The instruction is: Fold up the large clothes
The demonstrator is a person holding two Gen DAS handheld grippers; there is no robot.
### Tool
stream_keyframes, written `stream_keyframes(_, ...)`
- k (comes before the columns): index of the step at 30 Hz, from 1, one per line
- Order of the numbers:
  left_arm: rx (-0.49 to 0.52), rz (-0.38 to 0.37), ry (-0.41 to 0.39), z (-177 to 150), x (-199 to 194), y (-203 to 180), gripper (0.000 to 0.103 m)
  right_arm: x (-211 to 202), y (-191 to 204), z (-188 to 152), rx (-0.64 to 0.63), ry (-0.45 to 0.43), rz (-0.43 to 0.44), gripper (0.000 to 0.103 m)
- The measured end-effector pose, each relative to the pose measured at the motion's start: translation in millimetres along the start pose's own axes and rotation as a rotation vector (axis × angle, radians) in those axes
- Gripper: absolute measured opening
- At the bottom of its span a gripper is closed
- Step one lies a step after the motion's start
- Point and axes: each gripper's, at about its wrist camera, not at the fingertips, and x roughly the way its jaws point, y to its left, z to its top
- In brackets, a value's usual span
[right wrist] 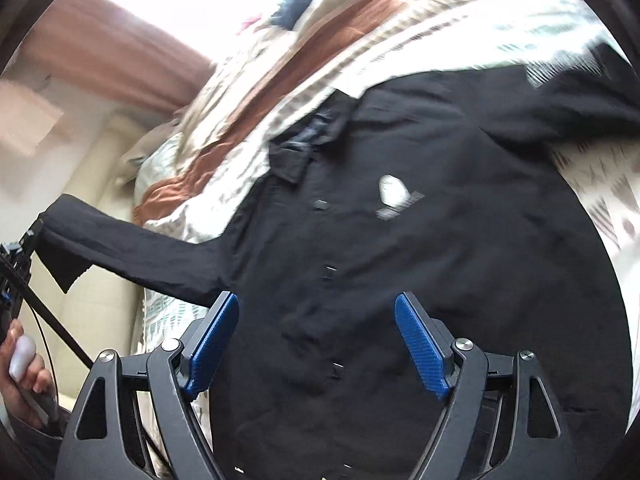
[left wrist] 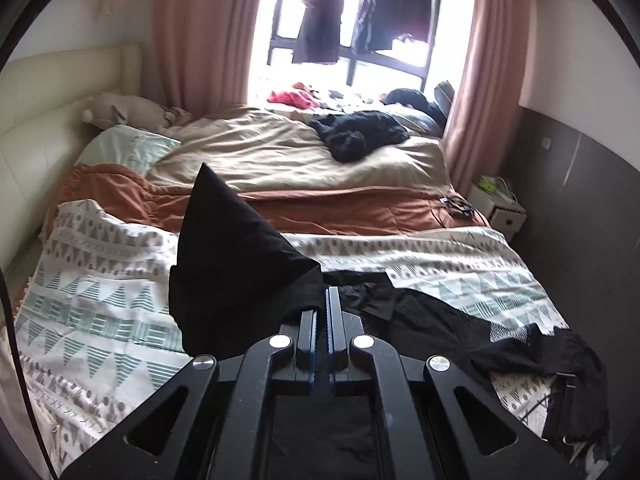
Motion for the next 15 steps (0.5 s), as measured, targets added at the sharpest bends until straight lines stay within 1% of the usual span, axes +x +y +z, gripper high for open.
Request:
stream_keyframes(1, 0.008, -0.014, 0.012, -2, 7, -9, 0.006, 1, -8, 3, 0.027, 0.009, 0.005, 0.079)
stream_keyframes(3, 0.026, -0.032, 0.029, -5, 17, -26, 0.006, -8, -13, 8, 0.059, -0.002, 0.012, 0.079)
stream_keyframes(5, 0.046, -0.05, 0.047, -9, 29, -44, 0.006, -11, -20, 11, 0.074, -0.017, -0.025, 0.079)
stream_keyframes(7, 0.052, -0.073, 0.071, -13, 42, -58, 0.006, -15, -29, 12, 0.101, -0.016, -0.036, 0.079)
stream_keyframes(10, 0.061, -0.105, 0.11, -21, 64, -75, 0.006, -18, -48, 15, 0.181, 0.0, -0.015, 0.079)
stream_keyframes(12, 0.067, -0.121, 0.134, -29, 79, -87, 0.006, -21, -58, 18, 0.215, -0.01, -0.014, 0.079)
stream_keyframes(15, 0.058, -0.167, 0.197, -45, 107, -104, 0.006, -26, -69, 24, 0.255, -0.025, 0.001, 0.079)
